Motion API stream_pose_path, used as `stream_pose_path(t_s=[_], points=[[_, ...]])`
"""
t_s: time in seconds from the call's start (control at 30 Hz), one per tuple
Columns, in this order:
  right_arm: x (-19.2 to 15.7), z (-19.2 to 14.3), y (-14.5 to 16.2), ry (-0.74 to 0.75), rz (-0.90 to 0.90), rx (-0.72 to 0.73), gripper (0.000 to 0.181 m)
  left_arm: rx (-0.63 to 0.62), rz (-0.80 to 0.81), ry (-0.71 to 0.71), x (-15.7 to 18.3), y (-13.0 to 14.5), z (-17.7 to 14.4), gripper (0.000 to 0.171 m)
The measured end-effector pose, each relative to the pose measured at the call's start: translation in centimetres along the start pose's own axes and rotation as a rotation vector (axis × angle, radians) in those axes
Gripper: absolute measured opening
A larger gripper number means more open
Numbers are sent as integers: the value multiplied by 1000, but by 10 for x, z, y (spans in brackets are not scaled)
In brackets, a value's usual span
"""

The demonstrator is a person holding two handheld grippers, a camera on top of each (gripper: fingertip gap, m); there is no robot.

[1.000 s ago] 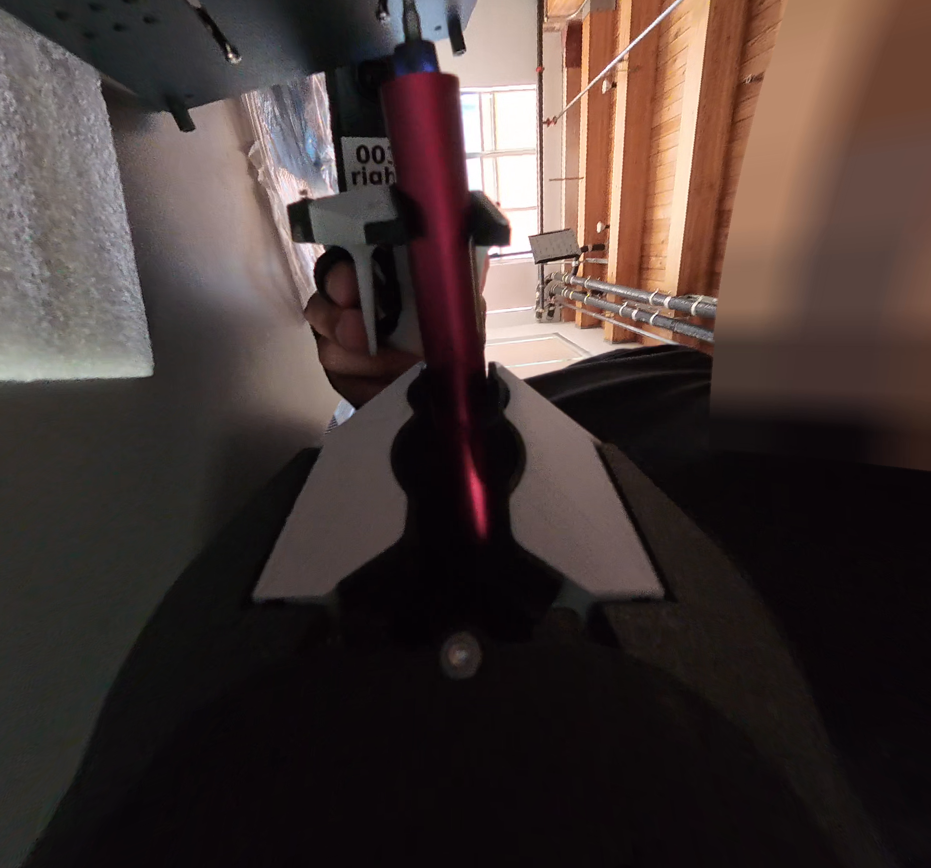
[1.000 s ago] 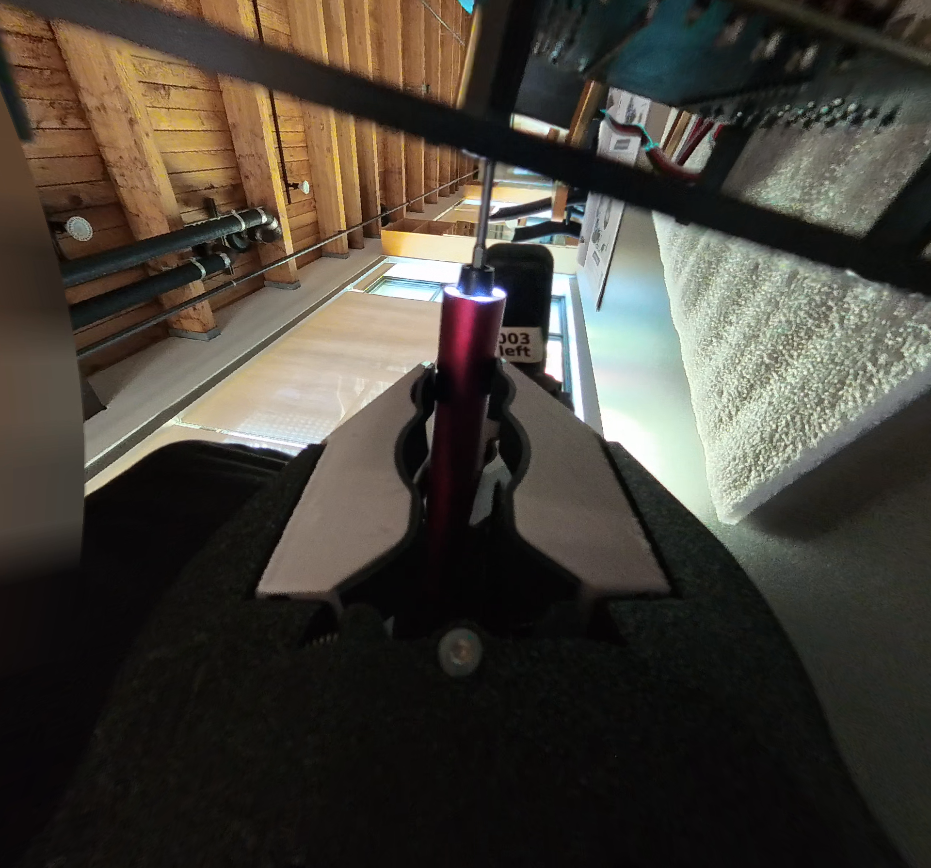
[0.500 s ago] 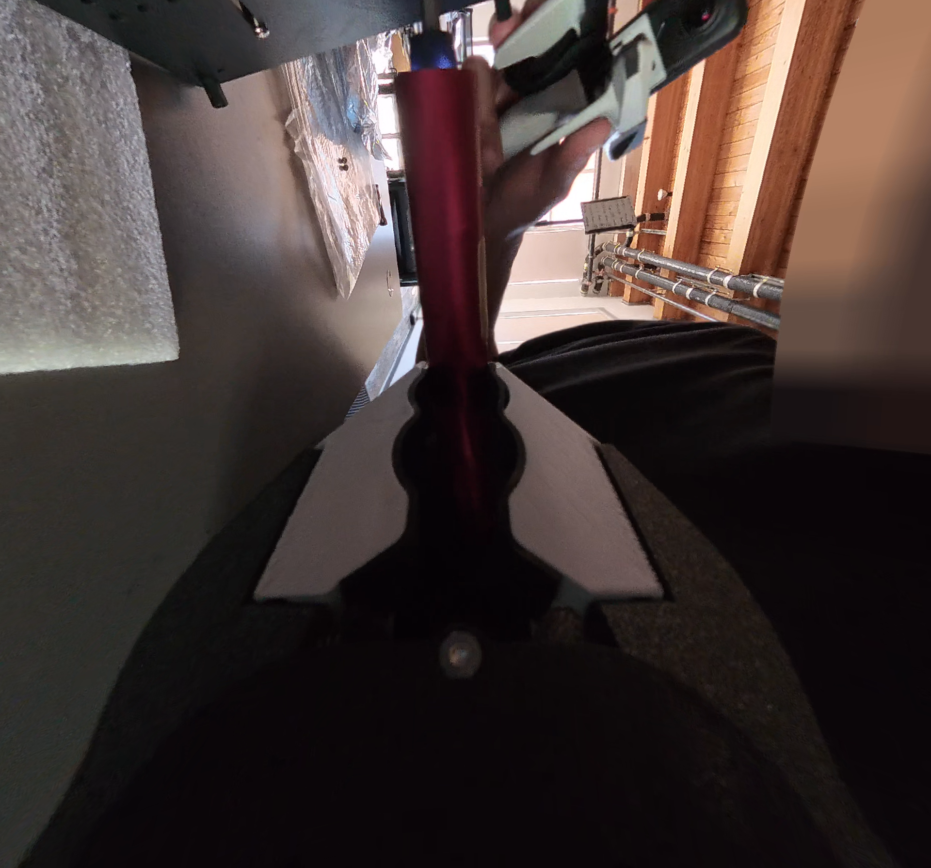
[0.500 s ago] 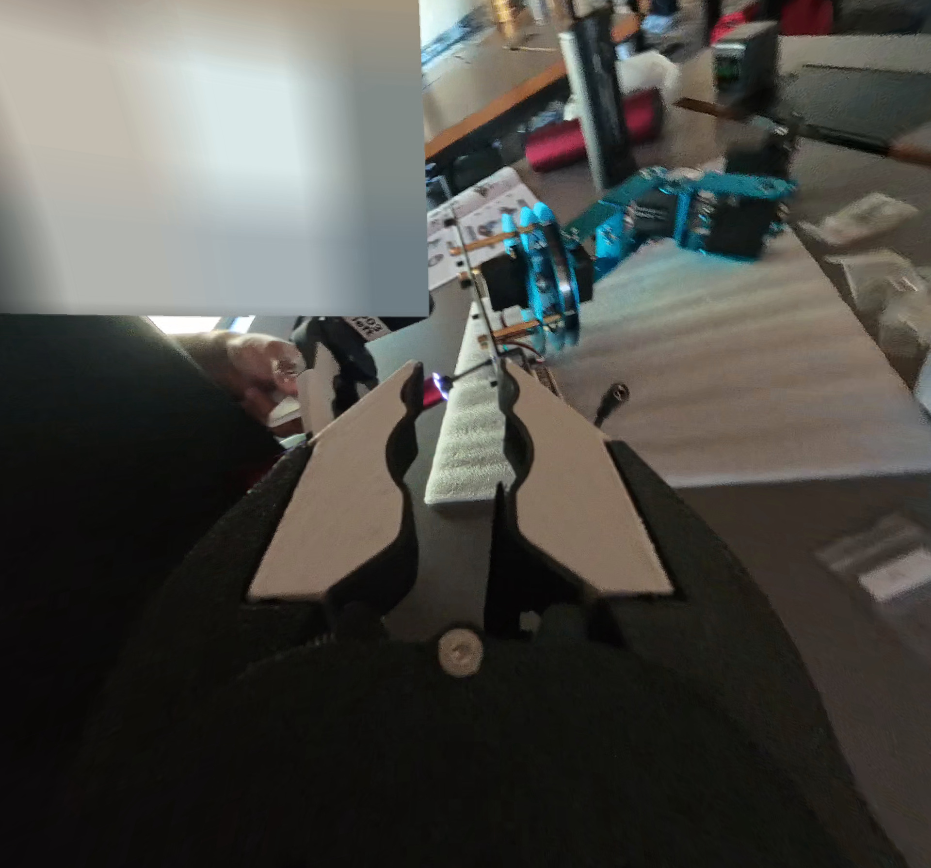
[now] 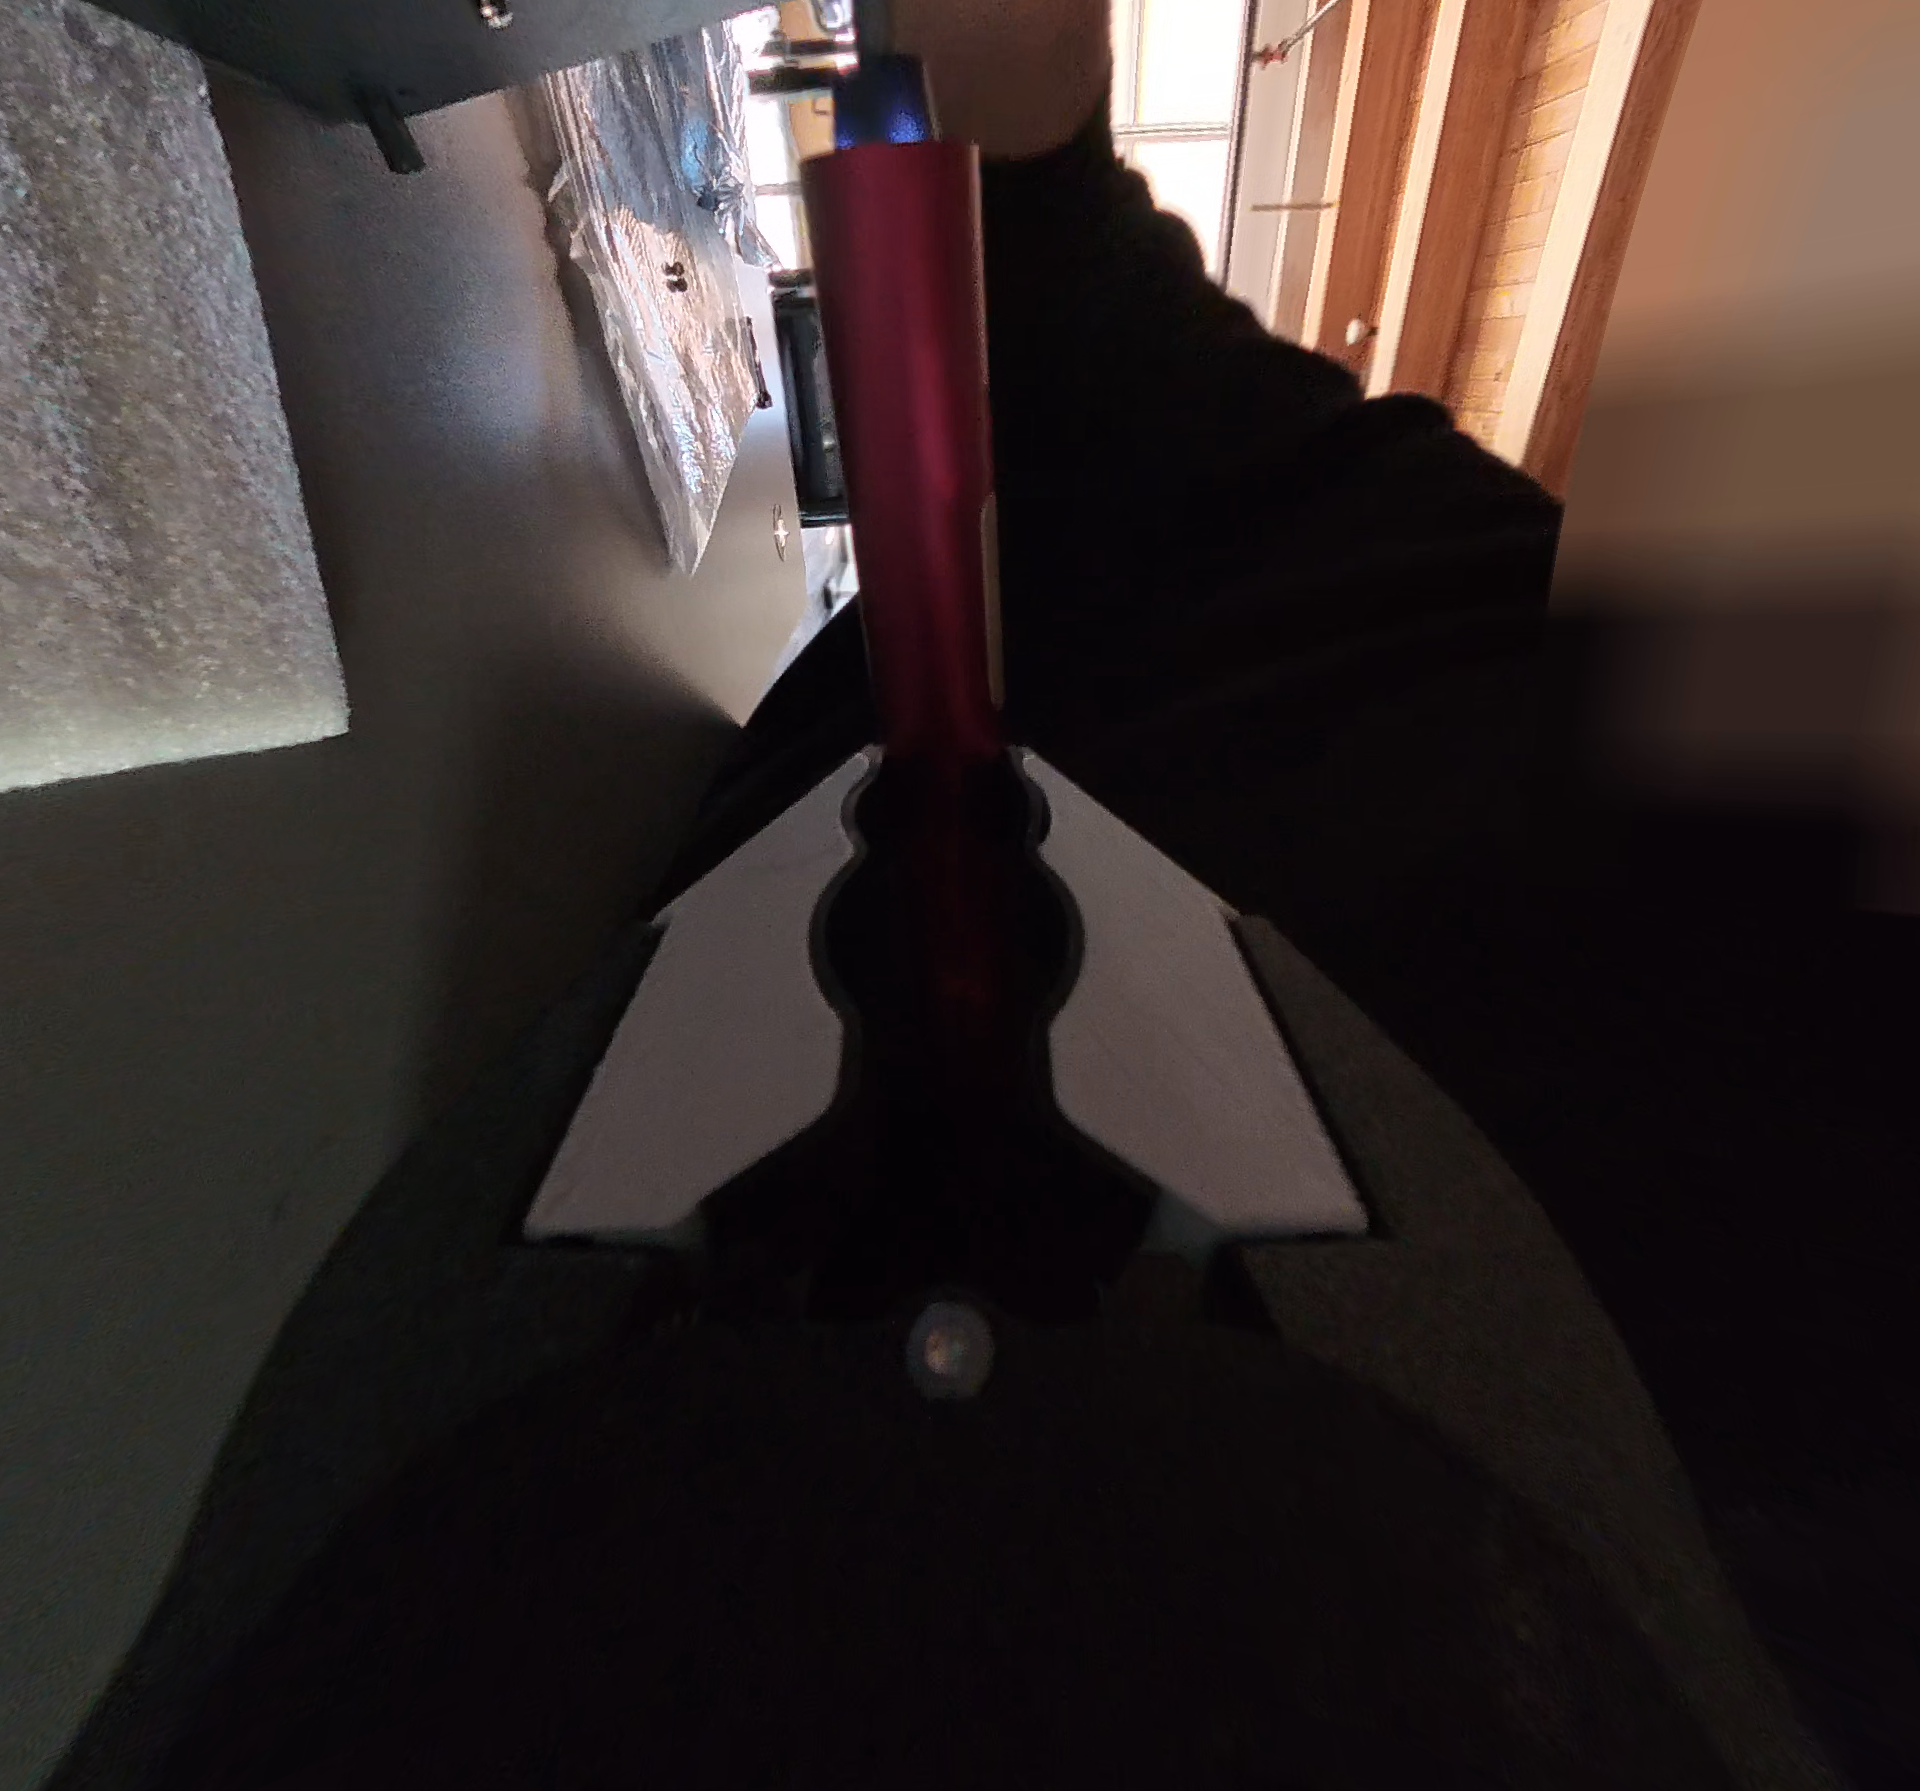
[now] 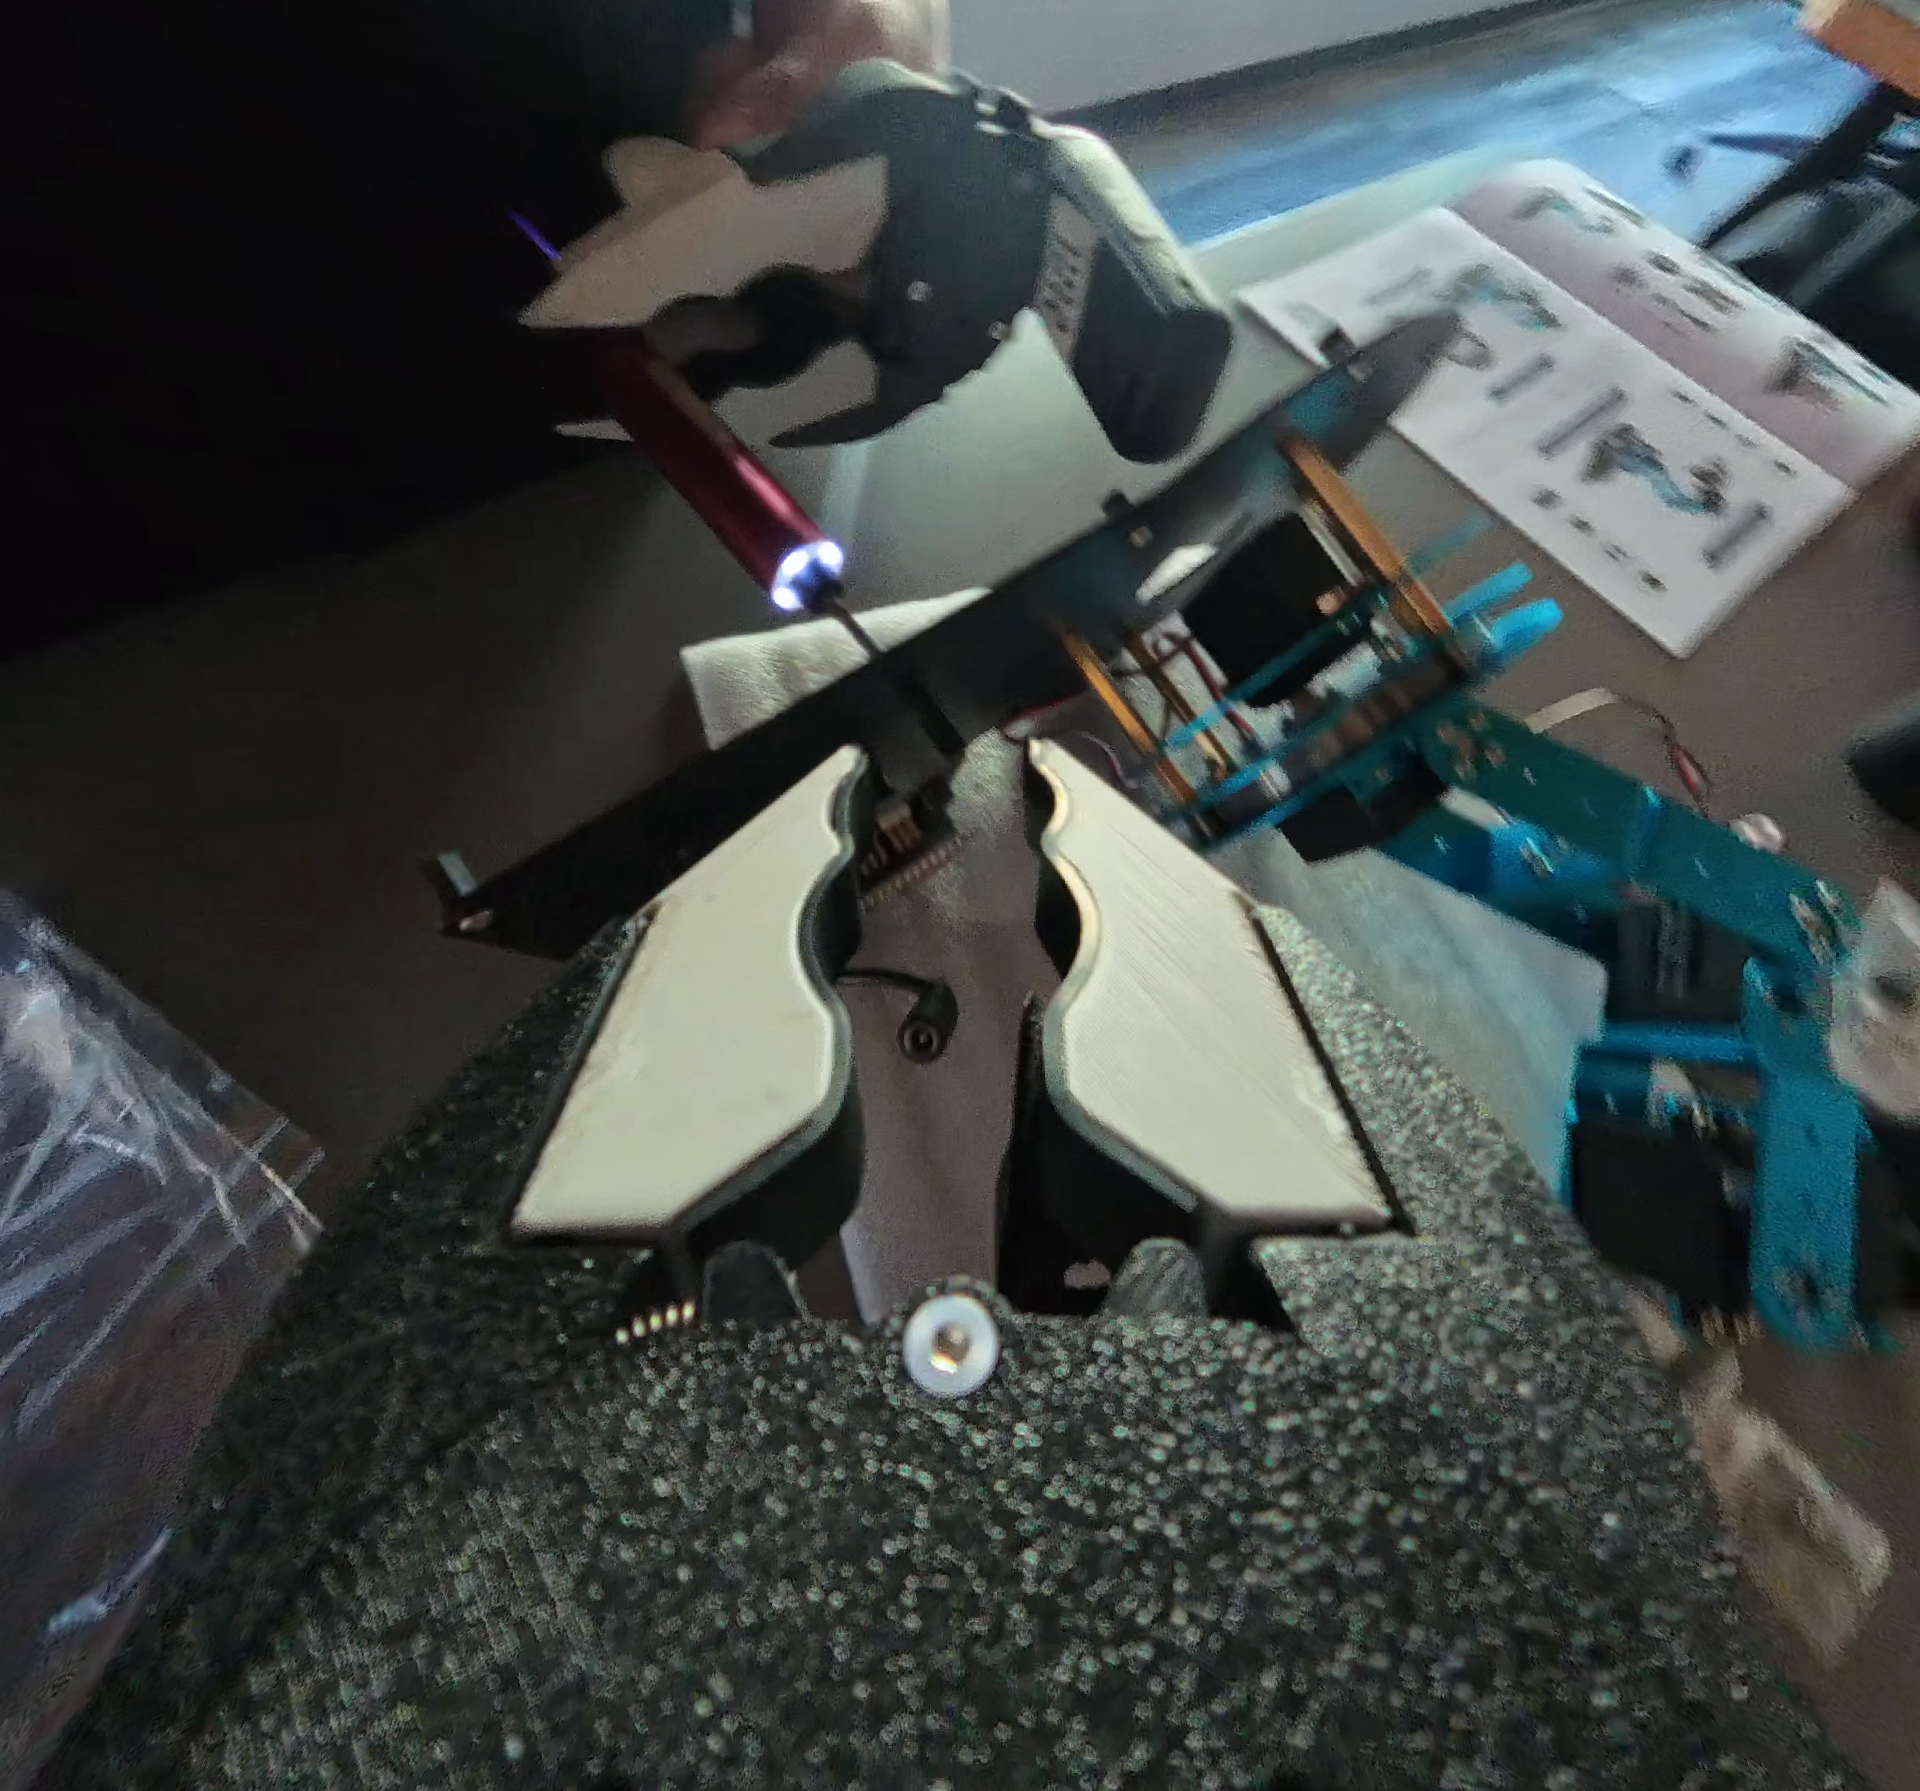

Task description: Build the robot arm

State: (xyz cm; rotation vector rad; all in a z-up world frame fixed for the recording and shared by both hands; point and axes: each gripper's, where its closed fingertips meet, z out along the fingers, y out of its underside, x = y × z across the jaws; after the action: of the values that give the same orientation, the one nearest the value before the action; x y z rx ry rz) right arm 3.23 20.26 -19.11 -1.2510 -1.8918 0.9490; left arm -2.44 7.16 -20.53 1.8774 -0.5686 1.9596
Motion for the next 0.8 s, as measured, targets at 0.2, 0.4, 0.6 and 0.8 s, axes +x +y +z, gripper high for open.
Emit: stream_pose_path(t_s=[0.2, 0.4, 0.6, 0.8], points=[[-5, 29, 10, -223, -87, -142, 19, -2, -8, -25, 0, 0, -4, 19], [-6, 34, 10, -259, -96, -165, 7, 7, -12, -13, 1, 0, -4, 19], [-7, 35, 10, -242, -81, -177, 7, -10, -6, -17, 1, 1, -5, 20], [-7, 35, 10, -261, -67, -200, 6, -28, -6, -10, 1, 2, -2, 19]])
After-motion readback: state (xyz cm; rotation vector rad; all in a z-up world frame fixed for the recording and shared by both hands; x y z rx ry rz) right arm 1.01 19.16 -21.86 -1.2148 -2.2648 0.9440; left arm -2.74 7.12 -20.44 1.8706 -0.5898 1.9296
